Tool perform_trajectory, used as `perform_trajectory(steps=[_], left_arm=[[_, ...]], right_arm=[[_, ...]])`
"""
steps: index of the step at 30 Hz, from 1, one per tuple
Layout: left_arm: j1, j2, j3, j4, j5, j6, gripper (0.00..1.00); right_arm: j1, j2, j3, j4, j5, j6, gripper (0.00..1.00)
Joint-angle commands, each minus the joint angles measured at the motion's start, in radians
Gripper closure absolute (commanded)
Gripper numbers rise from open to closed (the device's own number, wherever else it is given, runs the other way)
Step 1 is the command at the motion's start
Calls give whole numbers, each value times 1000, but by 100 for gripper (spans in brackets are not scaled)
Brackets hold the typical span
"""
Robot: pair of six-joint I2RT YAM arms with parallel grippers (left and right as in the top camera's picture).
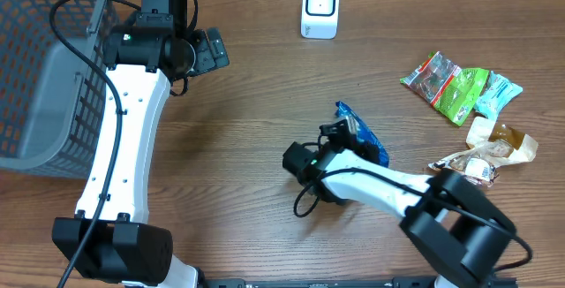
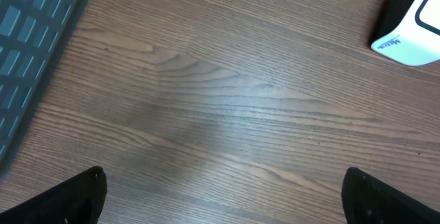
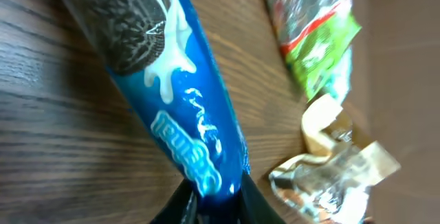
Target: Scan the item barcode
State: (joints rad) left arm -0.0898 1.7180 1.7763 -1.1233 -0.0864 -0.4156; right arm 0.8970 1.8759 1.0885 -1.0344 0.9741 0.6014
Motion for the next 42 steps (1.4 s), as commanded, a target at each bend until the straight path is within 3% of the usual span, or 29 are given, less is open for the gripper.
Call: perform_trajectory(steps=[1,10,13,16,19,24,26,32,42], left_arm=[[-2,12,6,-3,9,-7,0],[-2,12,6,-3,9,-7,0],[-2,12,6,-3,9,-7,0],[-2,12,6,-3,9,-7,0],[-2,12,6,-3,9,-7,0],[-2,12,6,-3,9,-7,0],[-2,12,6,-3,9,-7,0],[-2,12,6,-3,9,-7,0],[-2,12,6,-3,9,-7,0]], right_arm=[[61,-11,18,8,150,24,81],[215,-11,18,-12,147,20,52],[235,-15,23,-19,148,66,16],[217,-34,58,-112,140,317,0],[134,-78,109,-217,63,469,0],[-93,-180,132,-215,-170,436,1],[-208,-212,132,-176,-321,312,4],[-518,-230,111,-55,-905,-179,26],[-790,-230,-19,6,-1470,-491,37]])
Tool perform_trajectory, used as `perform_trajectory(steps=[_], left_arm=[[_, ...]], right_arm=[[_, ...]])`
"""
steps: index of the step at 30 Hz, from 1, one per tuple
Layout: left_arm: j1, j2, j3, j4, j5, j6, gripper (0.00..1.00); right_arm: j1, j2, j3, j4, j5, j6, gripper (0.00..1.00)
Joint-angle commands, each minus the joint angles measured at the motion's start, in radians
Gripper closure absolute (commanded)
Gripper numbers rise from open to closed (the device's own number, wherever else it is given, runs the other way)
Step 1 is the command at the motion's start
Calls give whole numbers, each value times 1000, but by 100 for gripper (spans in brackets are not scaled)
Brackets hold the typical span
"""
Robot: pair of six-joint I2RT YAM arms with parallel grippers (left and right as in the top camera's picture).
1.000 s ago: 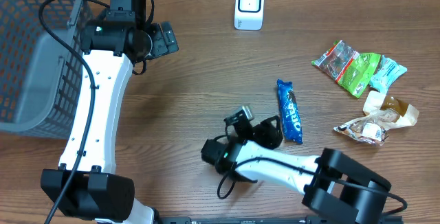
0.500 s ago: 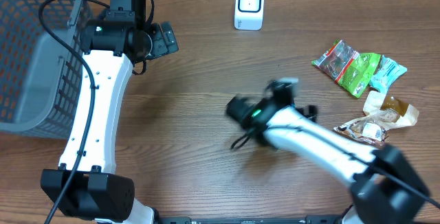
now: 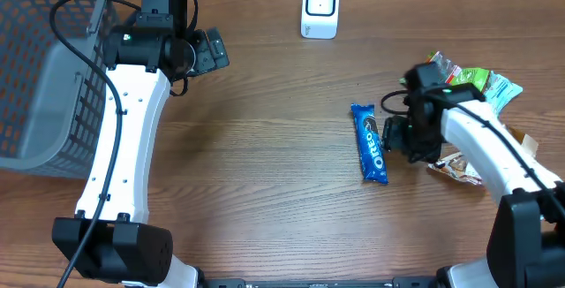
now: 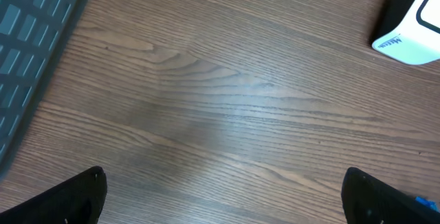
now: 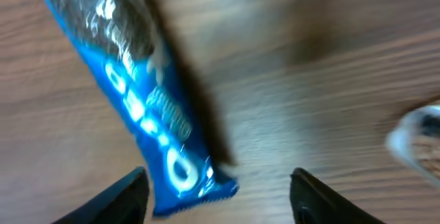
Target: Scan the item barcode
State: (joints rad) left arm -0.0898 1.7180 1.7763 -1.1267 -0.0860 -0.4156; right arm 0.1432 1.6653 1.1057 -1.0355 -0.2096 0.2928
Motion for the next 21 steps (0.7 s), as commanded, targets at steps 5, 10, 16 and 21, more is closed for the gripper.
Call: perform_trajectory(steps=[5,10,16,21], left_arm=[[-2,12,6,1,8,-7,0],[-2,12,6,1,8,-7,0],[-2,12,6,1,8,-7,0],[-2,12,6,1,8,-7,0]], right_arm=[[-50,-20,-137,92,-365,-211,39],[-52,-19,-249,251,-357,-135,45],[-53,-19,-320,401,-308,-31,52],[-53,-19,-328,405,-308,-23,66]])
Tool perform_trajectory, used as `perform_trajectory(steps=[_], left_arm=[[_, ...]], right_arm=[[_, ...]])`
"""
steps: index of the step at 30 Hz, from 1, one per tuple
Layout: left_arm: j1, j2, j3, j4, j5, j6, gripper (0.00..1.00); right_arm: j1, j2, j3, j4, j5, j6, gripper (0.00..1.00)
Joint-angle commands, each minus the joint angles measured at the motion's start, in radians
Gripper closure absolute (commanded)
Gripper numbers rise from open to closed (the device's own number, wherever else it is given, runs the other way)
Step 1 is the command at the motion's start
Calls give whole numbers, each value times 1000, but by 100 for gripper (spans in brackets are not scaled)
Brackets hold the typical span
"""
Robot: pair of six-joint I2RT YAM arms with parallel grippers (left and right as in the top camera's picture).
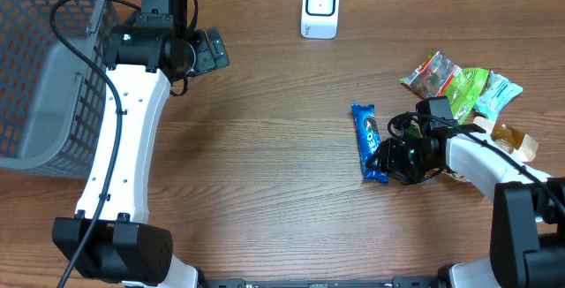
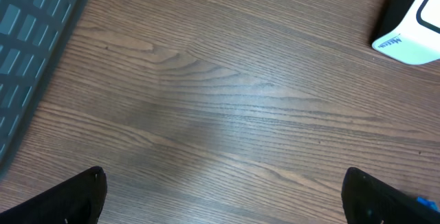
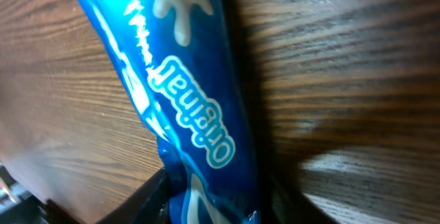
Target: Scan the item barcode
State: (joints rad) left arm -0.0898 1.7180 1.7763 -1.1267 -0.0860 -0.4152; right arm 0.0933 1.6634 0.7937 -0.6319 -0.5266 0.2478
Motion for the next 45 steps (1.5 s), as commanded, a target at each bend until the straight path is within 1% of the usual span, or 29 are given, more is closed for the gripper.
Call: perform_trajectory(steps=[1,2,3,4,8,10,14,15,18,20,22,28,32,38,41,45], left_arm=[[-2,12,6,1,8,-7,0],[-2,12,6,1,8,-8,0],[-2,12,6,1,8,-8,0],[-2,12,6,1,8,-7,0],[-2,12,6,1,8,-7,0],[-2,12,6,1,8,-7,0],[-2,12,6,1,8,-7,0],[-2,12,6,1,8,-7,0],[-2,12,6,1,8,-7,0],[-2,12,6,1,8,-8,0],[-2,12,6,1,8,-8,0],[-2,12,6,1,8,-8,0],[-2,12,6,1,8,-7,0],[-2,12,6,1,8,-7,0],[-2,12,6,1,8,-7,0],[-2,12,6,1,8,-7,0]], right_arm=[[-3,-18,-16,-1,9,23,75],[-3,-18,-16,-2,9,23,87],[-3,-18,-15,-4,9,23,94],[-3,-18,-14,-6,8,23,96],[-3,-37,12,-39,18,27,96],[2,-59,40,-80,75,47,96],[55,-121,119,-203,349,111,96],[86,-135,145,-245,458,155,96],[195,-150,221,-373,776,356,96],[285,-148,261,-432,919,441,96],[385,-148,278,-452,1030,489,96],[562,-89,278,-463,1196,489,96],[625,-4,278,-478,1272,485,96],[700,135,280,-491,1464,451,96],[747,165,280,-491,1534,451,96],[816,167,281,-468,1546,415,96]])
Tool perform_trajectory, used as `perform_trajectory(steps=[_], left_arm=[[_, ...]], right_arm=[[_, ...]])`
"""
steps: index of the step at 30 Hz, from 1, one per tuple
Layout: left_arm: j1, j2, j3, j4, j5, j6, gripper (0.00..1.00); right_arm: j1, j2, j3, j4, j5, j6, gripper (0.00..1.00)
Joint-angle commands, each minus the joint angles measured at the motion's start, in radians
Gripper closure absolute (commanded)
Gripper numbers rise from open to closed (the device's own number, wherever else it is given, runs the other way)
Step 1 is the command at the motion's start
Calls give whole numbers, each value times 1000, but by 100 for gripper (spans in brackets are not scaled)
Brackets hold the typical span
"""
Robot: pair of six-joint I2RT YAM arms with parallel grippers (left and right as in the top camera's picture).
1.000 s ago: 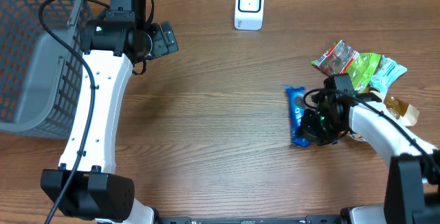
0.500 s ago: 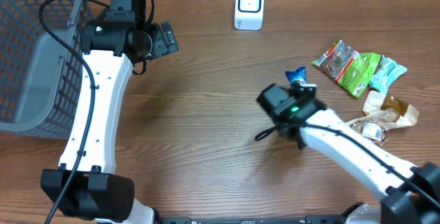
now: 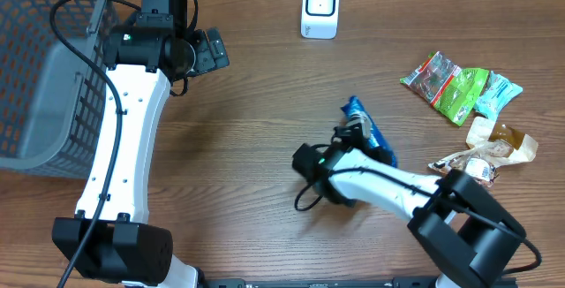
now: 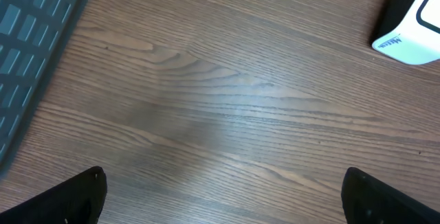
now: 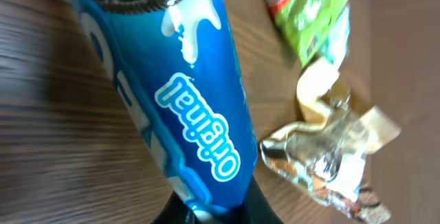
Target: Scan the item barcode
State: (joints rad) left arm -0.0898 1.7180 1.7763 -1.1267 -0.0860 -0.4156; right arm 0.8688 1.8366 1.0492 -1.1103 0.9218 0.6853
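A blue Oreo pack (image 3: 369, 136) is held tilted above the mid table, cookie picture away from the jaws. My right gripper (image 5: 210, 209) is shut on the pack's (image 5: 185, 93) lower end, and in the overhead view the right gripper (image 3: 351, 140) sits at the pack's left side. The white barcode scanner (image 3: 320, 7) stands at the table's far edge, well beyond the pack. My left gripper (image 4: 223, 186) hangs open over bare wood, its fingers (image 4: 81, 195) wide apart, with the scanner (image 4: 412, 25) at the upper right of its view.
A grey mesh basket (image 3: 35, 67) stands at the far left. Several snack packs lie at the right: a red-and-green one (image 3: 446, 83), a pale blue one (image 3: 496, 92) and a crumpled clear wrapper (image 3: 481, 154), which also shows beside the pack as a wrapper (image 5: 330, 162).
The Oreo pack lay flat on the table at the right with my right gripper at its near end. Now the gripper holds it tilted up near the middle. The left arm has not moved.
My right gripper first held the Oreo pack tilted near the table's middle. Then the pack lay flat further right with the gripper open beside it. Then the jaws were around its near end, and now it is held up near the middle again.
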Motion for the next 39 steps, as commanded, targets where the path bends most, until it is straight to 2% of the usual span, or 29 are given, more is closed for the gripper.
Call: perform_trajectory(steps=[1,3,9,12,14,16,19,21,23,25,30,37,39], left_arm=[[-2,12,6,1,8,-7,0],[-2,12,6,1,8,-7,0],[-2,12,6,1,8,-7,0],[-2,12,6,1,8,-7,0],[-2,12,6,1,8,-7,0],[-2,12,6,1,8,-7,0],[-2,12,6,1,8,-7,0],[-2,12,6,1,8,-7,0],[-2,12,6,1,8,-7,0],[-2,12,6,1,8,-7,0],[-2,12,6,1,8,-7,0],[-2,12,6,1,8,-7,0],[-2,12,6,1,8,-7,0]], right_arm=[[59,-6,26,12,95,-33,96],[100,-6,26,8,95,-39,90],[216,-6,26,1,99,-73,65],[252,-6,26,1,99,-73,57],[258,-6,26,0,98,-72,46],[256,-6,26,-4,98,-50,26],[232,-12,28,-13,89,41,16],[196,-25,43,-18,23,70,17],[145,-43,70,-14,-75,38,18],[92,-62,98,16,-179,-84,18],[-47,-96,180,128,-597,-577,21],[-149,-83,205,219,-737,-787,30],[-158,-70,204,227,-816,-873,37]])
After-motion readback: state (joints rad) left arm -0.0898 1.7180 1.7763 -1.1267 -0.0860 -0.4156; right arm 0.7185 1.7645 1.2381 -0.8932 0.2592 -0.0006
